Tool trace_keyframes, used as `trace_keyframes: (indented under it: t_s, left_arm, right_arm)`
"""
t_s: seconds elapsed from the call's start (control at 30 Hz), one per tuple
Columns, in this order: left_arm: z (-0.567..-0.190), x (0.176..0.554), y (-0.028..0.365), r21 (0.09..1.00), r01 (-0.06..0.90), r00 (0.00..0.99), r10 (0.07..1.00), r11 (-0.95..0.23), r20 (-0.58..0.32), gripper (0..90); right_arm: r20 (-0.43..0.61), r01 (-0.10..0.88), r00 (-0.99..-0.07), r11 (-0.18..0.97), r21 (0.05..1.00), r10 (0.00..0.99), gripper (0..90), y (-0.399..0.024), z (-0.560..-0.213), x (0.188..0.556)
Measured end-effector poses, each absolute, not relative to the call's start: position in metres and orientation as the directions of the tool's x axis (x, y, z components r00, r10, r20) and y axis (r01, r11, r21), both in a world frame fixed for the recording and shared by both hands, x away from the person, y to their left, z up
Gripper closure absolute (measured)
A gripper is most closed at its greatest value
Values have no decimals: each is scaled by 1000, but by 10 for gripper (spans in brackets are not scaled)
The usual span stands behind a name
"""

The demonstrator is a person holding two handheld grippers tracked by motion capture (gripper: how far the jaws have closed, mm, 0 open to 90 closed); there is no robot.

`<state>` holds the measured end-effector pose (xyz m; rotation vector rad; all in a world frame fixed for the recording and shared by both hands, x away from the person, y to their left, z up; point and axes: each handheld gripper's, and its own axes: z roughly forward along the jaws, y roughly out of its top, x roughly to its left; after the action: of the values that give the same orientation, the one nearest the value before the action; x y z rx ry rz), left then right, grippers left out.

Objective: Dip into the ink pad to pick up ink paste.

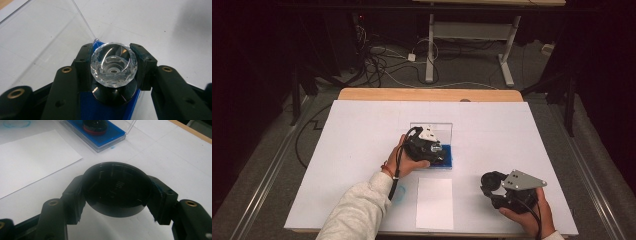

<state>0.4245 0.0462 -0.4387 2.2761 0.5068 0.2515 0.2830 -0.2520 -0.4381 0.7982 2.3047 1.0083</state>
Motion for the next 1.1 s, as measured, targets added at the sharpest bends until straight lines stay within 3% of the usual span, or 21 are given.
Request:
trace_keyframes:
  t_s: [0.67, 1.1]
  left_arm:
    - [-431, 427, 51, 716, 279, 898, 438, -639, 41, 549]
    - [-384, 422, 86, 762, 250, 880, 469, -597, 79, 549]
  right_arm:
    - [-201, 307, -705, 548, 778, 680, 383, -252, -438, 283]
    - [-204, 300, -698, 539, 787, 686, 383, -253, -436, 281]
